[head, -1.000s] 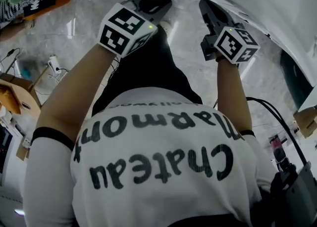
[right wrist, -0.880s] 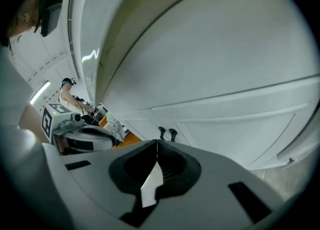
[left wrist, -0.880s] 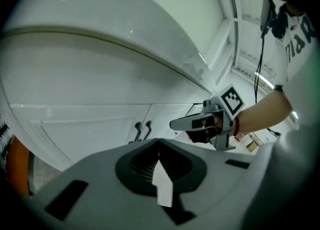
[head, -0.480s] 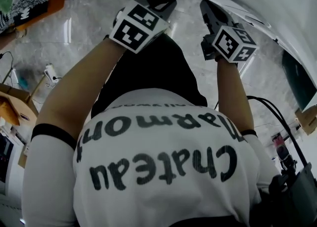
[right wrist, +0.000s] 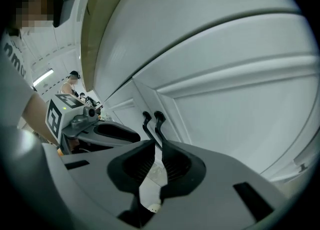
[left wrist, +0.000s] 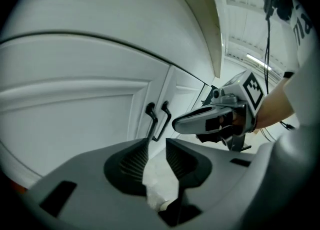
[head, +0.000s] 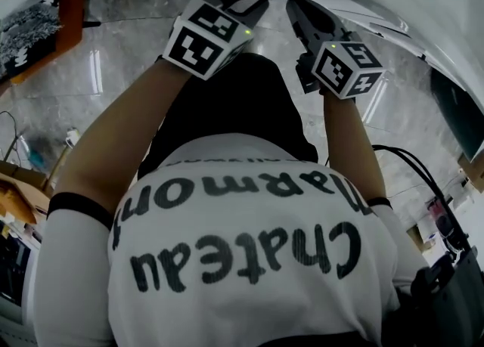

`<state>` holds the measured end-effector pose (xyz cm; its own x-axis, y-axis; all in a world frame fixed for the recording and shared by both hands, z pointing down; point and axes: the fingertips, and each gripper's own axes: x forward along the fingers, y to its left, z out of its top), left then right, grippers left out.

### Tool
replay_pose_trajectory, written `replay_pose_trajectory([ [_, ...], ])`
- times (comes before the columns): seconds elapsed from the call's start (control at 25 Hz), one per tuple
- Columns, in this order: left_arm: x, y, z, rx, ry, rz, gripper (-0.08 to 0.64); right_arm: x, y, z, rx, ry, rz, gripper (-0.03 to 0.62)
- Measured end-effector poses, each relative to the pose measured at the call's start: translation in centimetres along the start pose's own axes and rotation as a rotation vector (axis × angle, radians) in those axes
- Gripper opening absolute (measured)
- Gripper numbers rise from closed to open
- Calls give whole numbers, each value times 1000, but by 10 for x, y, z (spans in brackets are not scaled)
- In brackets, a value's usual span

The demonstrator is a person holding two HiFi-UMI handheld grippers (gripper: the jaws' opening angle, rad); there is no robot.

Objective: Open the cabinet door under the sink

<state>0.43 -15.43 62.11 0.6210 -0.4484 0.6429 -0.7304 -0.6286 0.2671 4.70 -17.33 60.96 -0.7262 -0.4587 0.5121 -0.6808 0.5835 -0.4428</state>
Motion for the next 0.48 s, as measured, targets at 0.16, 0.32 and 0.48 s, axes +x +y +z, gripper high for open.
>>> replay_pose_trajectory([
  [0.16, 7, -1, 4, 26, -6, -14, 92, 2, -1, 1, -10, -2, -1, 80],
  [0.32, 12, 4, 8, 24, -20, -24, 92, 6, -2, 3, -25, -4, -12, 77],
  [0.48, 18, 7, 17, 9, -38, -18, 92, 8, -5, 6, -11, -6, -19, 81],
])
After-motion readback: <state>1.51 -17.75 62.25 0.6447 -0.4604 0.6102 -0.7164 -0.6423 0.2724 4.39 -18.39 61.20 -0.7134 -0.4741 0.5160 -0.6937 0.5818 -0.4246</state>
